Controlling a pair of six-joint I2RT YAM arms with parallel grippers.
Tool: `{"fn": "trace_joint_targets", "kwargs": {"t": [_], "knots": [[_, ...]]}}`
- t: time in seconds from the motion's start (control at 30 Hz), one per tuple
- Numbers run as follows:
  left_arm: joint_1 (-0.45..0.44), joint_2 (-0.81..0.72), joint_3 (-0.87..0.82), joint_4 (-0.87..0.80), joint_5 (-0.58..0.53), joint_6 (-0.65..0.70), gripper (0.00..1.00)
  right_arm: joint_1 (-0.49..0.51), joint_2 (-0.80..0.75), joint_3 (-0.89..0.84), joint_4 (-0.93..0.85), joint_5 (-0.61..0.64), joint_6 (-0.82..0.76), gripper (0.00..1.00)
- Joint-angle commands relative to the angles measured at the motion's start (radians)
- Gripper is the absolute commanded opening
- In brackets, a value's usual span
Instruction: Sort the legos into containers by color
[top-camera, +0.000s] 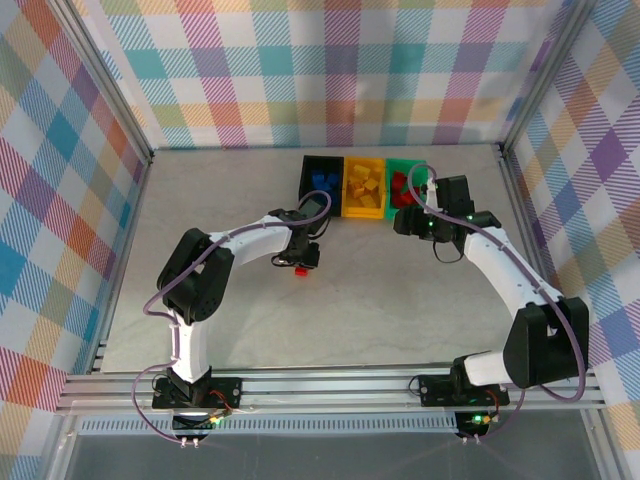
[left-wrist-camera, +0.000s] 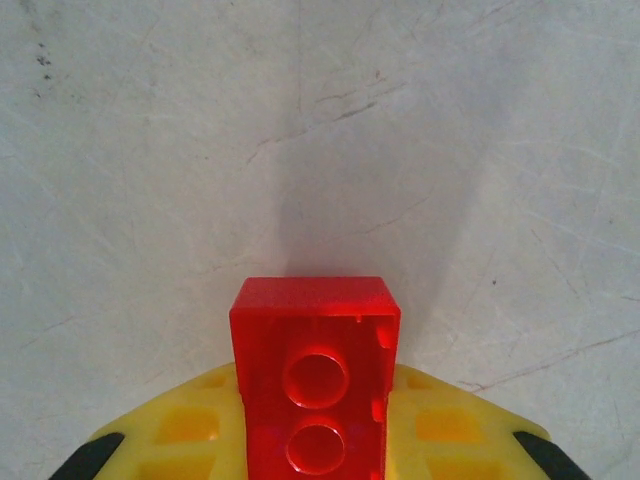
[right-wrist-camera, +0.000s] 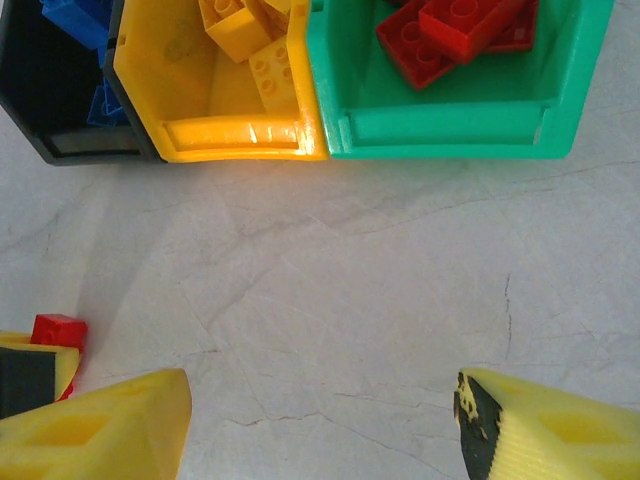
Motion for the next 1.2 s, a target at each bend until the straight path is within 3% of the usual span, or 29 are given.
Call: {"fn": "trace_joint_targets", "kwargs": {"t": [0.0, 0.5, 0.9, 1.17], "knots": [[-0.02, -0.031, 0.054, -0.058, -0.016, 0.016, 0.13, 0.005, -0.048, -0.02, -0.002, 0.005, 0.022, 0.71], [-0.03, -0.082, 0.347, -0.171, -0.002, 0.115, 0.09, 0.006, -0.153, -0.025, -0.044, 0.045, 0.018, 0.72], [-0.029, 0.175, 0.79, -0.155, 0.039, 0.098, 0.09, 0.005, -0.232, 0.002, -0.123, 0.091, 0.01, 0.74], [-0.03, 0.337, 0.921, 0.065, -0.003, 0.048, 0.12, 0.004, -0.279, 0.0, -0.144, 0.109, 0.013, 0.75]]}}
